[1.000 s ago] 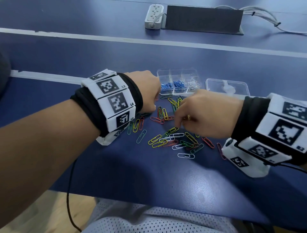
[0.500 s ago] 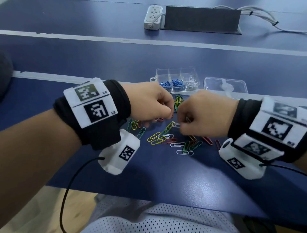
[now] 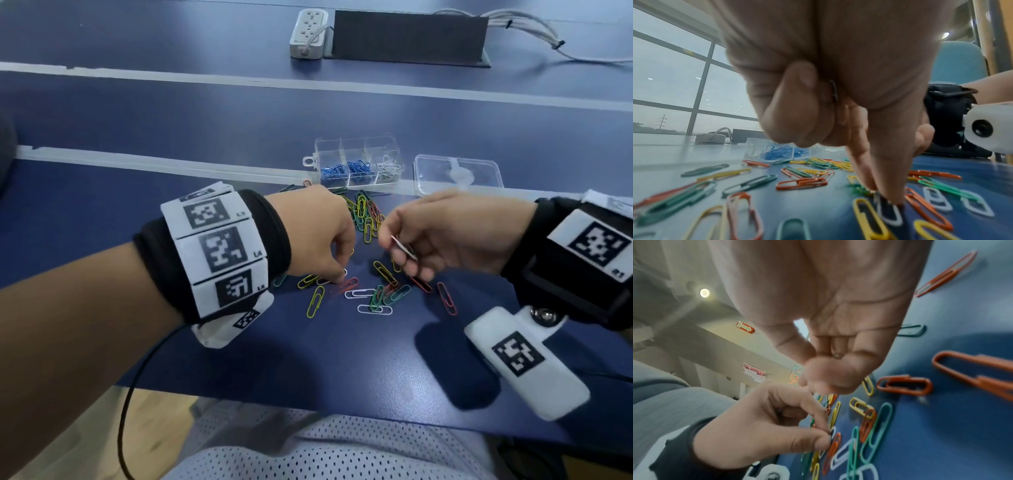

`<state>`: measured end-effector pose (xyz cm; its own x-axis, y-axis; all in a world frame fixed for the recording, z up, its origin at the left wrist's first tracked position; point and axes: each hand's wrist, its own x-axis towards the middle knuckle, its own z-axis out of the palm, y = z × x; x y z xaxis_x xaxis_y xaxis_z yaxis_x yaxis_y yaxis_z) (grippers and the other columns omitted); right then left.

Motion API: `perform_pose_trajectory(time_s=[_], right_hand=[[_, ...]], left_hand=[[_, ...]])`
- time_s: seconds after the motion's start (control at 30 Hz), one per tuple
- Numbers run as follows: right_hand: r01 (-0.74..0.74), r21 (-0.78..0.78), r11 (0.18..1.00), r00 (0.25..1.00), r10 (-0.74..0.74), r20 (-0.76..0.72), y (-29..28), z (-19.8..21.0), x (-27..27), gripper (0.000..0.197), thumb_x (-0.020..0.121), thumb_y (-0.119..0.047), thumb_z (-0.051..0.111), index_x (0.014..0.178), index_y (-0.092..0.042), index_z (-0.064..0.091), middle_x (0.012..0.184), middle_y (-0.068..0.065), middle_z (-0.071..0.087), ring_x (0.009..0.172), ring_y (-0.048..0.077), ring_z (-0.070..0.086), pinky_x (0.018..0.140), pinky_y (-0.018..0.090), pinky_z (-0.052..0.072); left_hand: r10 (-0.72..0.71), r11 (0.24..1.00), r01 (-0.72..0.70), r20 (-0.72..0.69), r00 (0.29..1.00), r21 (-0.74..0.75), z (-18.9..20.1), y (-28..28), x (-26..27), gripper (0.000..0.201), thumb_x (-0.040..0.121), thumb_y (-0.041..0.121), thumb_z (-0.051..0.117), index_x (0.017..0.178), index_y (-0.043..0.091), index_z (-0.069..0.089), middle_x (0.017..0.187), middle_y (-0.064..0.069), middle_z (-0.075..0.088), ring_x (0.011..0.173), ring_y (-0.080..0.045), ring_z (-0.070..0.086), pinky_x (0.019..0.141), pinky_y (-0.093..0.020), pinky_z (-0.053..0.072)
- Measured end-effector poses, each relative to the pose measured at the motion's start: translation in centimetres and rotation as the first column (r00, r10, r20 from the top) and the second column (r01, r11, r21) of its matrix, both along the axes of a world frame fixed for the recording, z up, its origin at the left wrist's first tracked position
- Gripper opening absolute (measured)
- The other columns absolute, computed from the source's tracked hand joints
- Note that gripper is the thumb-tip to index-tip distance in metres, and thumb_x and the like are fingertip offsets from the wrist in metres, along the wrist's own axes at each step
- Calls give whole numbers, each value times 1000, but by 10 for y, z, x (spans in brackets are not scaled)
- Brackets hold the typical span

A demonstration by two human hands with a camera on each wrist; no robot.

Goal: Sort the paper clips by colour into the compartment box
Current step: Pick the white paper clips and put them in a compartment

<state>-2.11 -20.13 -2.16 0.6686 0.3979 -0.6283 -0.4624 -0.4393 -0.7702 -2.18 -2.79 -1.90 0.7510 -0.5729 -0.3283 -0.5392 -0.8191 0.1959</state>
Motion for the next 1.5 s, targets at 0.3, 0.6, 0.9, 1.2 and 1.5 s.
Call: perform_pose_trajectory(time_s=[0.3, 0.6, 0.9, 1.2, 1.5], right_hand=[[-214, -745, 631, 543, 711, 446, 30, 4, -33, 19, 75, -43, 63, 84, -28, 70, 67, -11, 61, 66, 14, 48, 66, 24, 43], [-160, -803, 575, 510, 744, 431, 40, 3, -29, 28, 76, -36, 58, 92, -15, 67, 66, 3, 47, 80, 30, 58, 73, 34, 53], [-191, -343, 920, 879, 316, 358, 22, 8, -5, 18, 69, -22, 60, 57, -17, 48, 48, -5, 51, 44, 7, 47, 45, 18, 40], [-68, 202, 977, 997, 71, -5, -5, -6, 0, 25, 65, 4, 62, 87, -10, 65, 57, 6, 56, 45, 13, 56, 40, 18, 46], [-151, -330, 932, 932, 246, 267, -11, 0, -15, 13, 64, -27, 63, 69, -15, 63, 52, -4, 53, 48, 11, 46, 47, 18, 40]], left_hand=[[-23, 999, 20, 70, 997, 50, -1, -1, -5, 13, 78, 31, 60, 83, 21, 67, 51, 8, 39, 49, -4, 36, 64, -20, 32], [-3, 996, -6, 111, 994, 84, 2, 4, -7, 23, 81, 42, 61, 91, 22, 67, 60, 9, 41, 78, -16, 42, 71, -25, 40], [17, 998, -23, 101, 995, 54, 2, 9, -11, 13, 84, 32, 55, 78, 24, 63, 55, 8, 37, 73, -18, 44, 65, -24, 34], [173, 934, -255, -309, 935, -251, 5, 5, -5, 17, 78, 26, 51, 63, 18, 48, 55, 3, 51, 46, -10, 48, 47, -17, 40], [93, 791, -445, -637, 765, -420, 1, -4, 4, 13, 76, 7, 49, 77, 17, 56, 55, 2, 51, 38, -8, 48, 36, -18, 44]])
